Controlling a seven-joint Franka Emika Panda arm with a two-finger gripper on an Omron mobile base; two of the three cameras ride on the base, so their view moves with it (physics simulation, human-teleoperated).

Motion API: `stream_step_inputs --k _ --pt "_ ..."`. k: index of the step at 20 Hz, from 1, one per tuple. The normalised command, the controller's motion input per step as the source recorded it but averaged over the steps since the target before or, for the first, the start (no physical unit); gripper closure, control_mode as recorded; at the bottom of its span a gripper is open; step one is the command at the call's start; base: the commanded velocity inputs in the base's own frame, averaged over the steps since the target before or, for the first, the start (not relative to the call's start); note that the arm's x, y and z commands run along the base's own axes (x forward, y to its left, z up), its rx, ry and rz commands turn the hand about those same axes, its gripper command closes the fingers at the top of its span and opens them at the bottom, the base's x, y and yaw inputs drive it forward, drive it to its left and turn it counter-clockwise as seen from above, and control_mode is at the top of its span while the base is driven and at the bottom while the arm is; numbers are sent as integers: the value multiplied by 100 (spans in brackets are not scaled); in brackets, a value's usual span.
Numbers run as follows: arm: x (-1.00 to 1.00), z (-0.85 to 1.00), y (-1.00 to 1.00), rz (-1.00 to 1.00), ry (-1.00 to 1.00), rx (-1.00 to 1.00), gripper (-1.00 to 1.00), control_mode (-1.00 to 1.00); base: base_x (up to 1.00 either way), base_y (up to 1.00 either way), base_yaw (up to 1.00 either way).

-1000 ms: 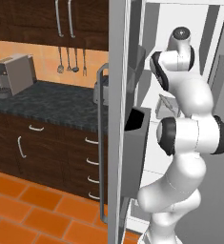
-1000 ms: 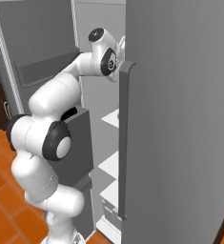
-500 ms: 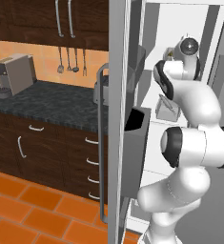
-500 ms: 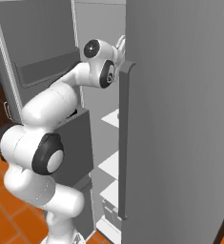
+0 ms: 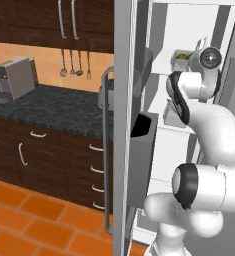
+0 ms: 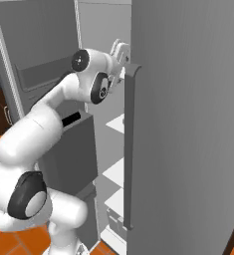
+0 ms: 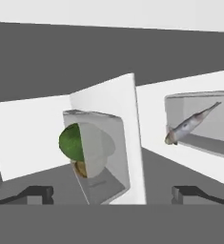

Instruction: Take the meat container that has the fish and place it on the second highest rack of the freezer. Then take the vegetable container that has the onion and avocado and place it on the highest rack of the freezer.

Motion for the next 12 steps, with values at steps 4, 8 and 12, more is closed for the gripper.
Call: stream_step_inputs --k 4,8,12 --pt "-100 3 48 8 0 -4 -100 -100 0 0 0" --pt "-100 18 23 8 0 0 -100 -100 0 0 0" --pt "-100 27 1 4 0 0 -100 -100 0 0 0"
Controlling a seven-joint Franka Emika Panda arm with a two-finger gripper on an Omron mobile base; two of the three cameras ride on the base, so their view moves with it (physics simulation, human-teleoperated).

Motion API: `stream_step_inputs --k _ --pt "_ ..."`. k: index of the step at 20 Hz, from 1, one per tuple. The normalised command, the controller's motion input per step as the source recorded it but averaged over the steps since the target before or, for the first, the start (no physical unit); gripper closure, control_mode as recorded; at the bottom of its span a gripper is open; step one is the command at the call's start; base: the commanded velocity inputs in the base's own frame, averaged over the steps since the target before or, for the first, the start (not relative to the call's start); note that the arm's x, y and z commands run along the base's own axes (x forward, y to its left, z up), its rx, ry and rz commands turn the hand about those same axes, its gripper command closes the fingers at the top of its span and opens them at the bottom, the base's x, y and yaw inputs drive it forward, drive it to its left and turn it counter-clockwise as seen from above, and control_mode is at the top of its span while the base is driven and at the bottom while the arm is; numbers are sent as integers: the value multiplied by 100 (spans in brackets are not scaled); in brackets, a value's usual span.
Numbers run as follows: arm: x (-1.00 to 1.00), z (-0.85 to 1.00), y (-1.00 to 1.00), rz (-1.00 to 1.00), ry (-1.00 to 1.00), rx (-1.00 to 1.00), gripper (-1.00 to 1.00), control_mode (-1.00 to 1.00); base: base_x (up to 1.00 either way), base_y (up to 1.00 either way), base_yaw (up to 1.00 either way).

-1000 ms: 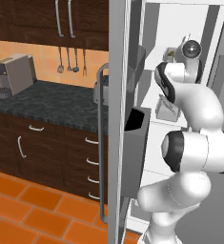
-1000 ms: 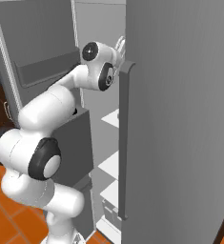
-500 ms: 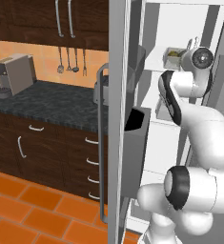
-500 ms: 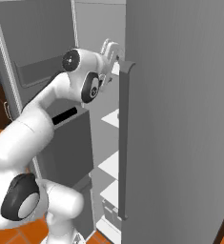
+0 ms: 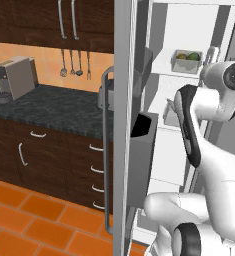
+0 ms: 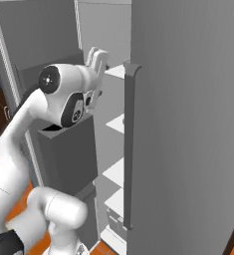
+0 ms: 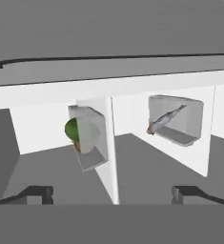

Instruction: Take the meat container that has the fish and place it on the second highest rack of the freezer. Then take the vegetable container that has the onion and avocado and place it on the highest rack of the freezer.

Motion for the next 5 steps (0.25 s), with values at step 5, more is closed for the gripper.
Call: stream_step_inputs --k 5 --pt "-100 21 22 5 0 -3 -100 -100 0 0 0"
